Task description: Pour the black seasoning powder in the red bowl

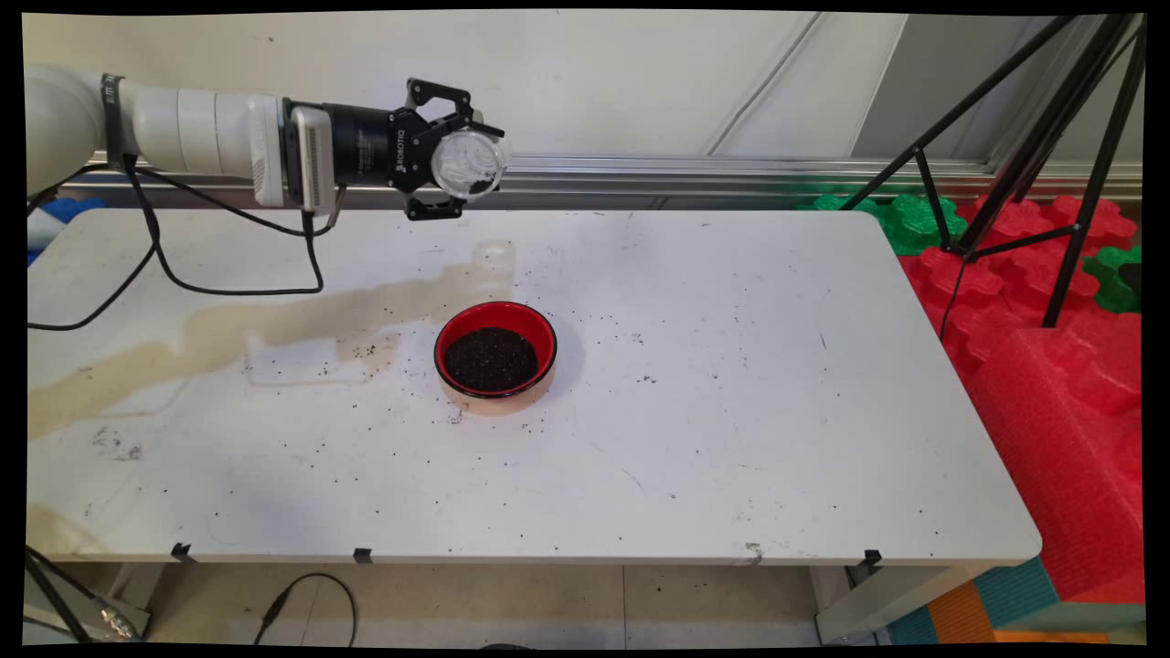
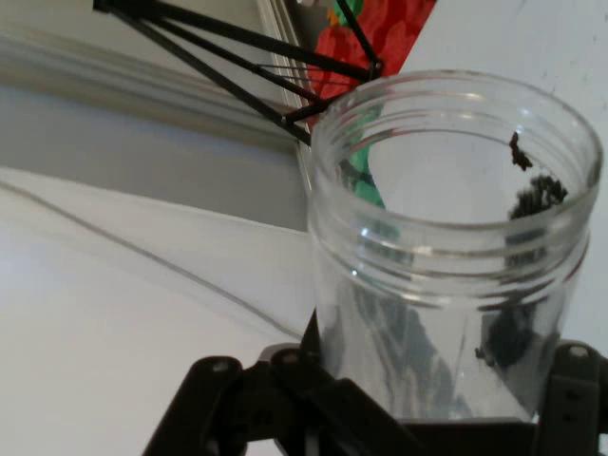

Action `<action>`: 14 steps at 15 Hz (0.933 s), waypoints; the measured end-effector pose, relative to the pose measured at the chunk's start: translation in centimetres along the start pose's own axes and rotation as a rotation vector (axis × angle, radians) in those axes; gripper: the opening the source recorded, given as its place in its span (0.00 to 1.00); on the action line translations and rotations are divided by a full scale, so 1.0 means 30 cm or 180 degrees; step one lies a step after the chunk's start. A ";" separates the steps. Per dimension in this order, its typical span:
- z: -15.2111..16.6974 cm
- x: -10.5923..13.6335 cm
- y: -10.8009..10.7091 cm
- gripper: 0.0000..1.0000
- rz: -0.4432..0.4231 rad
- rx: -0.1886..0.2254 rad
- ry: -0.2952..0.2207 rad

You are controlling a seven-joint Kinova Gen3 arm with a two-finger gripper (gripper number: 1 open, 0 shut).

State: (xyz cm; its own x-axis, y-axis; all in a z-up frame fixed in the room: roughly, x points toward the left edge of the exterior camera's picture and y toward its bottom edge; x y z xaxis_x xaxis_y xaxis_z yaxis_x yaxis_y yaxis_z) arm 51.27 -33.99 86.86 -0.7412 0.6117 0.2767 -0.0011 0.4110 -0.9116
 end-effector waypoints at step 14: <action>-0.029 -0.056 -0.051 0.00 -0.2027 -0.0042 0.0095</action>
State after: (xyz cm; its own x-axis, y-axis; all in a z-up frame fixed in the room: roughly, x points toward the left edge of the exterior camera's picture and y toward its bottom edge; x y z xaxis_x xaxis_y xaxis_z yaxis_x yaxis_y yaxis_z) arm 53.10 -35.05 88.04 -0.5789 0.2632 0.7718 -0.4269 0.7086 -0.5618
